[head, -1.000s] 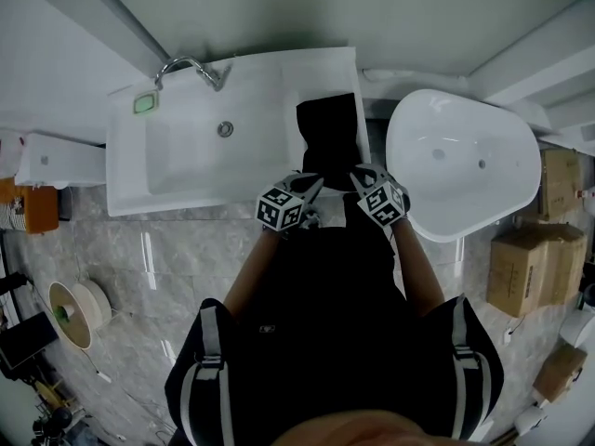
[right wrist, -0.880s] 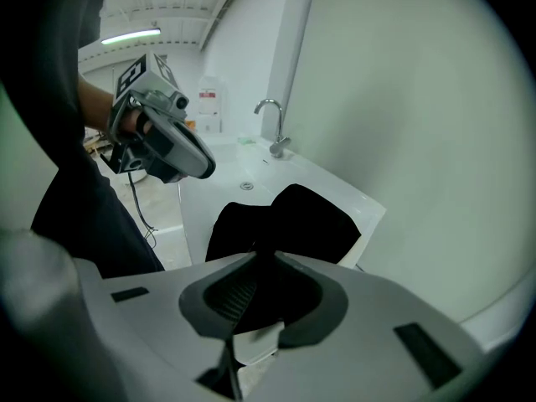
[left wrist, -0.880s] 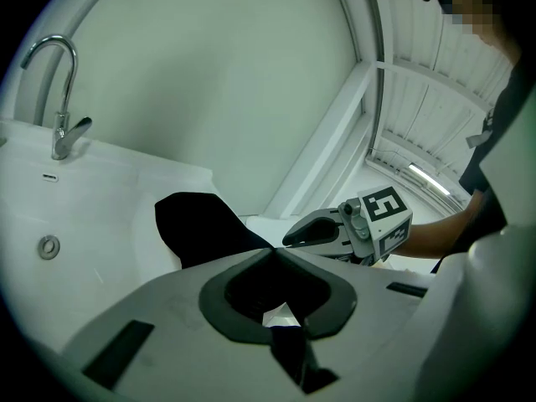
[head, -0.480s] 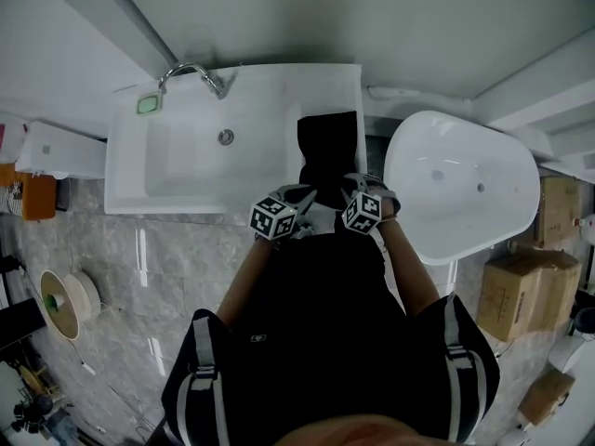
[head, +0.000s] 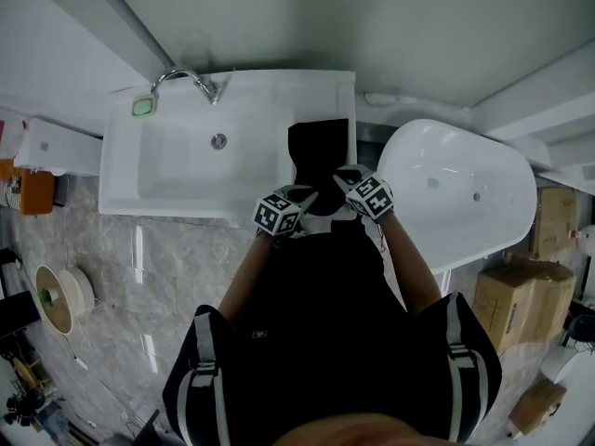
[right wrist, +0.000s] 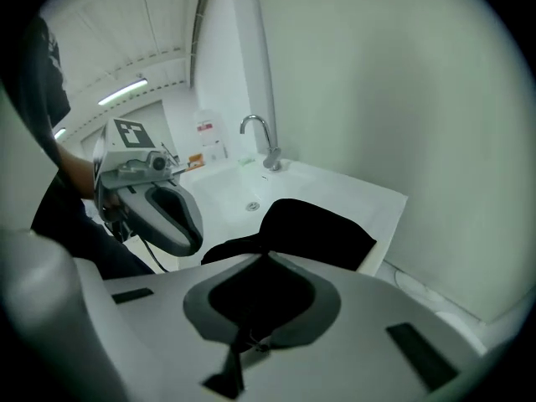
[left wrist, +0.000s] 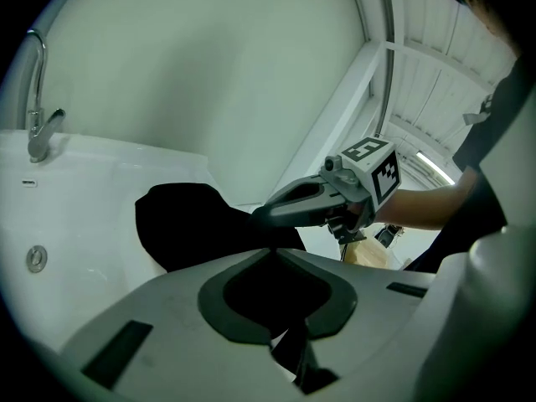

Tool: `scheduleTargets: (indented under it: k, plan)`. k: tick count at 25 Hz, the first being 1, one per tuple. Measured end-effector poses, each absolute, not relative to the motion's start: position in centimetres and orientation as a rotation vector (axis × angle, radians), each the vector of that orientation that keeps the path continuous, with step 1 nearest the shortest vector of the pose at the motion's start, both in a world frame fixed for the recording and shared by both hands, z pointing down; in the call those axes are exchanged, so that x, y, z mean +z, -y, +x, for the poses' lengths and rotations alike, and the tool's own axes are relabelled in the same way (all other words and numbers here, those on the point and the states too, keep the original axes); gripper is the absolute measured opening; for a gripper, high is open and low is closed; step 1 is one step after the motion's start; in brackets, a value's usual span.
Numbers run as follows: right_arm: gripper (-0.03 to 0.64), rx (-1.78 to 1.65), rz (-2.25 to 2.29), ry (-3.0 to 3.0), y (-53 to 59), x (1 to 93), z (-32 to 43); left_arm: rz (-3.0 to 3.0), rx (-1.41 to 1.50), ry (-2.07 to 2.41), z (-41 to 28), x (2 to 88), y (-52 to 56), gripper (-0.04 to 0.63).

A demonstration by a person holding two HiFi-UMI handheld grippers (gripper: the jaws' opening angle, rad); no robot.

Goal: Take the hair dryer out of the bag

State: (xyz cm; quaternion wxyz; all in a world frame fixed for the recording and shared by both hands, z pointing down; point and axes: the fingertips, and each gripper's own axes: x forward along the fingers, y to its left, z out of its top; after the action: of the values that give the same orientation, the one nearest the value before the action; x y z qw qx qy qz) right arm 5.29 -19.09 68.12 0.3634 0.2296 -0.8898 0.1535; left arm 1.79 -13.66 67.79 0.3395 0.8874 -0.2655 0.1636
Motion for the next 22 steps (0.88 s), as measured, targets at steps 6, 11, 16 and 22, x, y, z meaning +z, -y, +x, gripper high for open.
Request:
scheduleTargets:
  k: [6,11,16,22]
  plan:
    - [0.069,0.56,0.625,2.391,19.9,66.5,5.4,2.291,0.503,0.666,4.5,69.2,15.1,0.02]
    - [0.069,0.625,0.637,2.465,20.1,64.7,4.3,2.205,0.543,0.759,3.8,70.8,16.3,0.023]
    - [0.069,0.654,0.659,2.513,20.6,63.2,3.6,2.161,0.615,0.828,2.9,72.1,16.8,0.167]
    - [0.069,0.671,0.657,2.533,19.7,62.6,3.4,2.139,0.708,0.896,2.8,74.0,18.5,0.195]
